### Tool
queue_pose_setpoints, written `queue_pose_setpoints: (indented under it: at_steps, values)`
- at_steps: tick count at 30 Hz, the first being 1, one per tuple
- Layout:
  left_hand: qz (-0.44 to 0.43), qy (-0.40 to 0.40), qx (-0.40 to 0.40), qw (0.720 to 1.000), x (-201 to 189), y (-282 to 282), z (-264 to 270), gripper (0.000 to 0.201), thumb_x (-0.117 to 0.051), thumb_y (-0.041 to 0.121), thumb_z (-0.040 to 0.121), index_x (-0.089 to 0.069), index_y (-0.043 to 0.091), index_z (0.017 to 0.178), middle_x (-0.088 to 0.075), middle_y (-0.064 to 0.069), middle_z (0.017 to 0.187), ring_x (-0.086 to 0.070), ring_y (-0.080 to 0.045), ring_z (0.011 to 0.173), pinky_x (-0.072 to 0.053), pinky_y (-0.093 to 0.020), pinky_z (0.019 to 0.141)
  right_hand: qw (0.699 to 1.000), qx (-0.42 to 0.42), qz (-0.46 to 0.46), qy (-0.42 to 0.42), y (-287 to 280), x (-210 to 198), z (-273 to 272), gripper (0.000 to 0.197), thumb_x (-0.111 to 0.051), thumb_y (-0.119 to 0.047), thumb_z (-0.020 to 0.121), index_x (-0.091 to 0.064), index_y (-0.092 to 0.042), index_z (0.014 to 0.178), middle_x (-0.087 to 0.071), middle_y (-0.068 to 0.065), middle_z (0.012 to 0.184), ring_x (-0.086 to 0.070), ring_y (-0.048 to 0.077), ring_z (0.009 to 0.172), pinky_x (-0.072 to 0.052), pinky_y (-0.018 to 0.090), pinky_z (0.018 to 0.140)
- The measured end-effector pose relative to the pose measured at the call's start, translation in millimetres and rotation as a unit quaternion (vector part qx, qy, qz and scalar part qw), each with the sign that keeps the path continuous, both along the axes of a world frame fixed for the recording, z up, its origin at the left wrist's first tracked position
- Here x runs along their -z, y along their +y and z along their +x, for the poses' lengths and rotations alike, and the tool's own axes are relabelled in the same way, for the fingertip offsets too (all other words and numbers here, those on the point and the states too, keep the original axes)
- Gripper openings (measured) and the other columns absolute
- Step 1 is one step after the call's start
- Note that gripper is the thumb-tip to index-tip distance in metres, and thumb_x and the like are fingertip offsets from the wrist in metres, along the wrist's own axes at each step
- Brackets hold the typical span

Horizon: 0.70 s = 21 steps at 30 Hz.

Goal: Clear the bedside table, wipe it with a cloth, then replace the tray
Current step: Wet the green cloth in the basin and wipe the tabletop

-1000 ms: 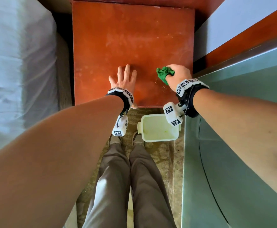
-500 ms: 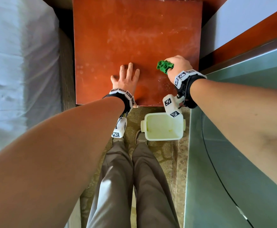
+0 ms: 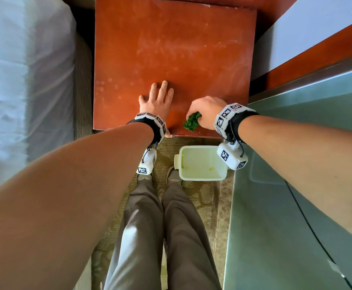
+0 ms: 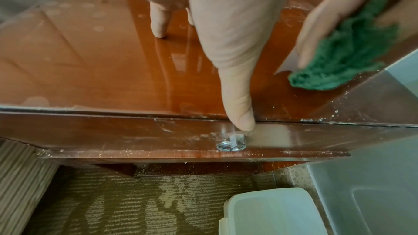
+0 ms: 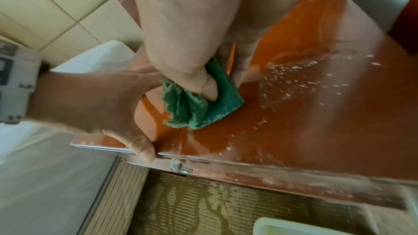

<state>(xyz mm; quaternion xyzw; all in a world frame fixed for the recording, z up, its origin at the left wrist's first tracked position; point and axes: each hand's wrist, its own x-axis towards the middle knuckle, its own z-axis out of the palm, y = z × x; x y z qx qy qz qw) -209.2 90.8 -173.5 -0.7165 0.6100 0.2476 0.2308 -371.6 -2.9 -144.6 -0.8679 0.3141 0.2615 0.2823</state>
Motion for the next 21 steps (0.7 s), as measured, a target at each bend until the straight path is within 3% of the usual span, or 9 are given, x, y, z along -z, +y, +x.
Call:
queue_pose_setpoints:
  at_steps: [3, 7, 9, 12, 14, 18, 21]
  values:
    - [0.007, 0.003, -0.002, 1.0, 0.2, -0.6, 0.9, 0.152, -0.088, 0.063, 0.045, 0.005, 0.017, 0.155, 0.015, -0.005, 0.162, 0.005, -0.034, 0.149, -0.028, -0.061, 0.111, 0.998, -0.037, -0.003, -0.041, 7.2, -1.5, 20.3, 0.051, -0.053, -0.003, 0.078, -0.065, -0.045, 0.104, -0.062, -0.013, 0.112, -0.059, 0.024, 0.103, -0.053, 0.041, 0.081]
    - [-0.004, 0.017, -0.024, 1.0, 0.3, -1.5, -1.3, 0.121, -0.082, 0.041, 0.073, 0.004, 0.019, 0.155, 0.016, -0.004, 0.162, 0.007, -0.033, 0.149, -0.025, -0.061, 0.113, 0.993, -0.112, 0.006, -0.032, 29.4, 7.3, 36.9, 0.053, -0.057, -0.002, 0.079, -0.066, -0.043, 0.111, -0.06, -0.01, 0.109, -0.057, 0.023, 0.106, -0.05, 0.035, 0.071]
    - [-0.009, 0.016, -0.03, 0.999, 0.7, -1.9, -2.6, 0.116, -0.079, 0.037, 0.077, 0.004, 0.019, 0.156, 0.016, -0.003, 0.162, 0.007, -0.032, 0.149, -0.024, -0.061, 0.113, 0.989, -0.143, 0.002, -0.028, 36.0, 8.5, 36.0, 0.053, -0.059, -0.002, 0.081, -0.066, -0.043, 0.116, -0.059, -0.013, 0.12, -0.051, 0.019, 0.118, -0.051, 0.037, 0.086]
    - [0.007, 0.011, -0.023, 1.0, 1.9, -1.6, -1.9, 0.135, -0.087, 0.048, 0.062, 0.006, 0.019, 0.156, 0.016, -0.004, 0.162, 0.007, -0.032, 0.149, -0.024, -0.061, 0.114, 0.989, -0.144, 0.003, -0.026, 37.8, 10.3, 29.6, 0.051, -0.06, -0.003, 0.083, -0.065, -0.042, 0.116, -0.056, -0.013, 0.126, -0.048, 0.017, 0.124, -0.047, 0.04, 0.096]
    - [0.015, 0.004, -0.015, 1.0, 2.8, -2.1, -0.9, 0.146, -0.09, 0.053, 0.052, 0.006, 0.018, 0.155, 0.017, -0.004, 0.162, 0.007, -0.033, 0.149, -0.024, -0.061, 0.113, 0.99, -0.138, 0.015, -0.013, 34.2, 8.4, 23.1, 0.048, -0.061, -0.005, 0.082, -0.065, -0.042, 0.114, -0.057, -0.013, 0.124, -0.052, 0.018, 0.12, -0.048, 0.039, 0.093]
    - [0.008, 0.004, -0.013, 1.0, 2.7, -1.8, -1.4, 0.151, -0.091, 0.057, 0.047, 0.006, 0.018, 0.155, 0.015, -0.005, 0.162, 0.006, -0.033, 0.149, -0.025, -0.061, 0.113, 0.985, -0.172, 0.004, 0.015, 21.7, -0.7, -3.2, 0.046, -0.057, -0.001, 0.084, -0.07, -0.038, 0.108, -0.06, -0.019, 0.119, -0.048, 0.015, 0.115, -0.044, 0.034, 0.083]
    - [0.007, 0.003, -0.015, 1.0, 1.2, -1.1, -2.9, 0.152, -0.091, 0.056, 0.045, 0.006, 0.018, 0.155, 0.015, -0.004, 0.162, 0.006, -0.033, 0.149, -0.024, -0.061, 0.112, 0.985, -0.173, -0.008, 0.025, 14.2, -4.1, -28.8, 0.044, -0.058, -0.001, 0.085, -0.073, -0.038, 0.104, -0.06, -0.021, 0.116, -0.047, 0.014, 0.112, -0.044, 0.032, 0.082]
